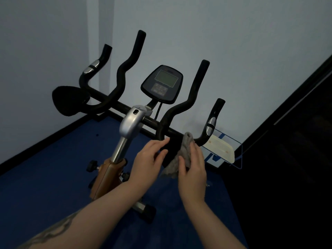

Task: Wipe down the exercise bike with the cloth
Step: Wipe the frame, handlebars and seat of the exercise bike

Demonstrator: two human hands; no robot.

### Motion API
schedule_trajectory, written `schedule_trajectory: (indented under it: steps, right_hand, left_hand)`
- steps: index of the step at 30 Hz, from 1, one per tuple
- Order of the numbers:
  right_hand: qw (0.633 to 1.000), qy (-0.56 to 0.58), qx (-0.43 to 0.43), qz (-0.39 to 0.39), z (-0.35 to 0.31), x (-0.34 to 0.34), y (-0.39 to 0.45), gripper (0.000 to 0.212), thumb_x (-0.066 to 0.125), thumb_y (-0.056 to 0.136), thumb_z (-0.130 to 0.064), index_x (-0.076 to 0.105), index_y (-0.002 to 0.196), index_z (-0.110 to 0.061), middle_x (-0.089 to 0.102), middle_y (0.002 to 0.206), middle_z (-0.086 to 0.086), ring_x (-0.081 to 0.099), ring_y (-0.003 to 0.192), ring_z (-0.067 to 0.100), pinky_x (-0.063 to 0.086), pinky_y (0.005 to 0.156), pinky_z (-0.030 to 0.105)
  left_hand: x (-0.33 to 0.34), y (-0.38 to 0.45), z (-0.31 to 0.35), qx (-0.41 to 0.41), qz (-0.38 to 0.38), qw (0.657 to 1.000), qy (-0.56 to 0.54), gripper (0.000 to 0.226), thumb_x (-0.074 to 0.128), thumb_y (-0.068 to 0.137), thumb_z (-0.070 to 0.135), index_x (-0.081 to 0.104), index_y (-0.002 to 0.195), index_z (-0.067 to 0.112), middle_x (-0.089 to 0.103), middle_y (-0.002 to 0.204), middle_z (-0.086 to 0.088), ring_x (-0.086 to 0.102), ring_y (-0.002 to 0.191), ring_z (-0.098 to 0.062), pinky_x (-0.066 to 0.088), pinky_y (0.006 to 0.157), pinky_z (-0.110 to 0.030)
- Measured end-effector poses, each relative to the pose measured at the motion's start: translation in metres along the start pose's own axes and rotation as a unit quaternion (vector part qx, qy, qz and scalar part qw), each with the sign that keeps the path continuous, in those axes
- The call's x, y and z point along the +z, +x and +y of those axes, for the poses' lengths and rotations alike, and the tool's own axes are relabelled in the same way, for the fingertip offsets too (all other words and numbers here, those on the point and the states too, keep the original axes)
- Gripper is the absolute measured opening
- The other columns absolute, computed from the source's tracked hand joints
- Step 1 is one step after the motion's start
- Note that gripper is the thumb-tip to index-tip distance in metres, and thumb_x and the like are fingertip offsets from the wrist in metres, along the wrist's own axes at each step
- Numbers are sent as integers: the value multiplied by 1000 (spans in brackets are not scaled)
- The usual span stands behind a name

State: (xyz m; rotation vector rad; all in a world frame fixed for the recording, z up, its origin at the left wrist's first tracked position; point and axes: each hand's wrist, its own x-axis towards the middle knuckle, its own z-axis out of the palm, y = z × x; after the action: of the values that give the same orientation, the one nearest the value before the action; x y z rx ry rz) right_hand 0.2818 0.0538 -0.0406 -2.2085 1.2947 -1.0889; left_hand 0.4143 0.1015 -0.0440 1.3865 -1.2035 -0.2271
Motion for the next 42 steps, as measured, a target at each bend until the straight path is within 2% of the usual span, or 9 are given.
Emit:
schedule_trajectory:
  steps: [3,8,14,19,22,27,32,37,42]
  right_hand:
    - [999,-38,1,-38,3,-6,36,46,50,101,-28,42,146,-21,49,140,-5,44,117,-2,33,95,7]
    - [998,19,57,6,-4,-3,24,45,49,101,-29,44,145,-23,53,135,-5,50,119,7,42,100,23]
    - [996,-50,-2,-77,-3,-12,56,36,48,102,-25,52,138,-26,57,125,-7,49,107,1,37,86,17]
    - [992,57,34,-103,2,-15,54,33,50,101,-27,56,133,-24,61,121,-5,57,111,9,48,95,27]
    - [994,19,0,-108,9,-17,51,34,50,101,-28,55,135,-27,58,119,-10,53,107,2,44,91,20]
    - [960,-41,-96,-258,-7,-7,99,24,43,103,-33,59,118,-24,62,109,-5,55,96,9,42,78,29]
    - [924,-9,-172,-342,16,-29,111,32,52,99,-34,55,130,-28,61,119,-6,56,107,9,45,91,28]
    - [892,-26,-240,-383,-2,-13,128,24,57,96,-29,61,120,-27,60,106,-4,56,100,12,44,86,30]
    - [883,6,-263,-389,20,-27,135,35,61,94,-32,57,128,-40,63,113,-9,57,104,9,45,91,29]
  left_hand:
    - [-1,3,-1,7,-3,1000,3,38,62,94,8,61,131,16,59,105,12,58,92,-2,45,80,-10]
    - [0,1,-2,11,0,1000,2,38,62,94,6,61,130,15,56,103,20,56,90,4,42,78,-6]
    - [-2,6,-4,13,5,1000,-11,36,64,93,6,63,128,15,57,103,19,56,90,7,42,79,-6]
    - [5,0,-2,7,27,1000,-5,37,63,94,7,62,129,18,59,103,17,58,89,2,44,78,-9]
    - [6,-1,0,-3,34,999,-4,36,63,94,10,62,128,21,59,103,21,59,88,0,45,77,-9]
    - [6,2,-1,-107,63,991,-54,36,72,87,14,66,117,31,70,103,19,65,86,-1,50,79,-14]
    - [7,2,2,-182,55,978,-90,22,72,86,12,72,95,32,75,95,8,71,92,-10,57,86,-34]
    - [6,3,15,-211,83,968,-104,18,69,86,5,74,95,19,77,88,2,72,85,-9,55,77,-20]
    - [10,0,34,-216,85,972,-45,12,68,88,6,73,96,15,70,67,24,66,70,12,45,63,-3]
